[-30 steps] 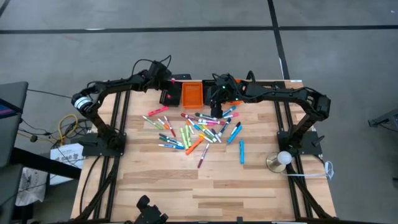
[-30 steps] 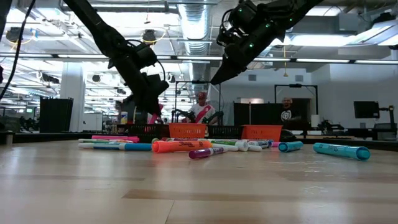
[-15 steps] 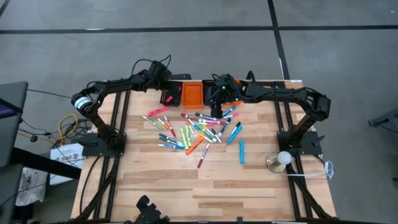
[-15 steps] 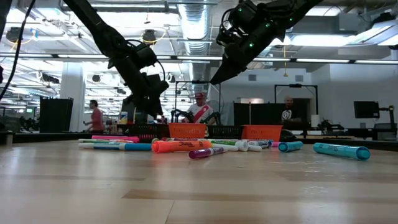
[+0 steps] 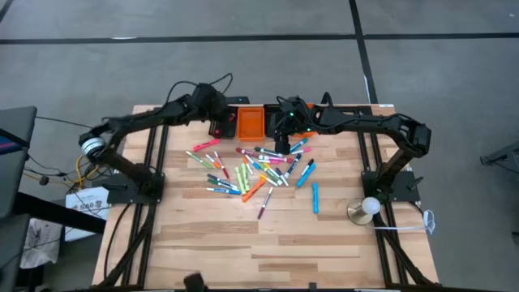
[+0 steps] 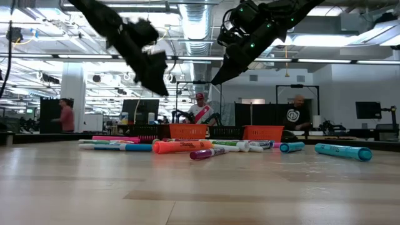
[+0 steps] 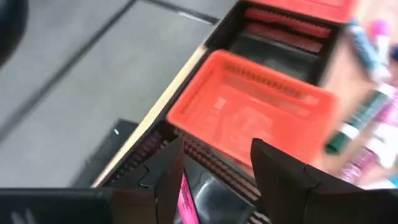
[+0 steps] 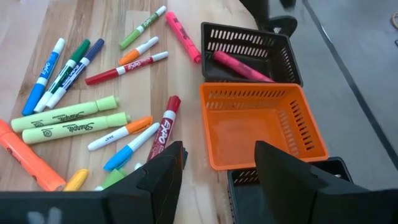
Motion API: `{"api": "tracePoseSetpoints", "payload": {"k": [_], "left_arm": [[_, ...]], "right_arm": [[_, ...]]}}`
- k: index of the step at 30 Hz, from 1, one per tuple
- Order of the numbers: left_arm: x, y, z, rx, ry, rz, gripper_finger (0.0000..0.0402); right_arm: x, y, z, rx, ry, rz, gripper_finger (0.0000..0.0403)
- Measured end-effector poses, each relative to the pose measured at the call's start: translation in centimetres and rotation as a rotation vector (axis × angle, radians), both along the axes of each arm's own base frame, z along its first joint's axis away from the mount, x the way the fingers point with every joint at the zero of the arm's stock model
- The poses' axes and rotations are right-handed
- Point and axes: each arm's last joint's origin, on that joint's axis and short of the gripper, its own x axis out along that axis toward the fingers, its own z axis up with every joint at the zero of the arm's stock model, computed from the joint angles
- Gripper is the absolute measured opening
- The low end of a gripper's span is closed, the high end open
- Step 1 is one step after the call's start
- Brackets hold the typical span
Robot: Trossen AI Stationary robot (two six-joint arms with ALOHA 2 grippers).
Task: Pick & Place Markers
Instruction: Put the big pink highlighter pen into the left black basket
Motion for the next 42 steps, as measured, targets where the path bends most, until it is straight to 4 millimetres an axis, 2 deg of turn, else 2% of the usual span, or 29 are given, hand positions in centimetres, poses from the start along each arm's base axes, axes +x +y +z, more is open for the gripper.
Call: {"api": "tracePoseSetpoints", "payload": {"k": [5, 9, 14, 18, 22, 28, 34, 39, 42], "left_arm": [[0.6, -6.4, 3.3, 0.195, 0.049, -0.093, 0.0179], [1.0, -11.2, 4.7, 0.295, 0.040, -0.144, 0.0179], [1.4, -16.1, 4.7, 0.477, 0.112, -0.083, 0.0177], [2.2, -18.5, 3.5, 0.644, 0.198, 0.024, 0.0177], [3.3, -19.2, 1.6, 0.763, 0.300, 0.108, 0.0176], [4.8, -18.8, -1.3, 0.789, 0.411, 0.098, 0.0176], [5.2, -18.0, -2.0, 0.785, 0.442, 0.116, 0.0176], [4.7, -17.5, -2.2, 0.652, 0.399, 0.032, 0.0176], [3.2, -16.7, -3.2, 0.517, 0.378, -0.050, 0.0176]], "right_arm": [[0.1, 0.0, 0.1, -0.007, -0.017, 0.000, 0.0189], [0.2, 0.1, 0.2, -0.011, -0.028, 0.006, 0.0188], [0.6, 0.7, 0.4, -0.033, -0.044, 0.037, 0.0189], [0.9, 1.2, 0.5, -0.046, -0.061, 0.057, 0.0187], [1.1, 1.7, 0.6, -0.051, -0.074, 0.073, 0.0185], [1.3, 2.1, 0.7, -0.052, -0.078, 0.086, 0.0188], [1.3, 2.1, 0.7, -0.051, -0.077, 0.084, 0.0188], [1.2, 2.0, 0.6, -0.046, -0.063, 0.081, 0.0184], [1.1, 2.1, 0.1, -0.046, -0.065, 0.080, 0.0184]]}}
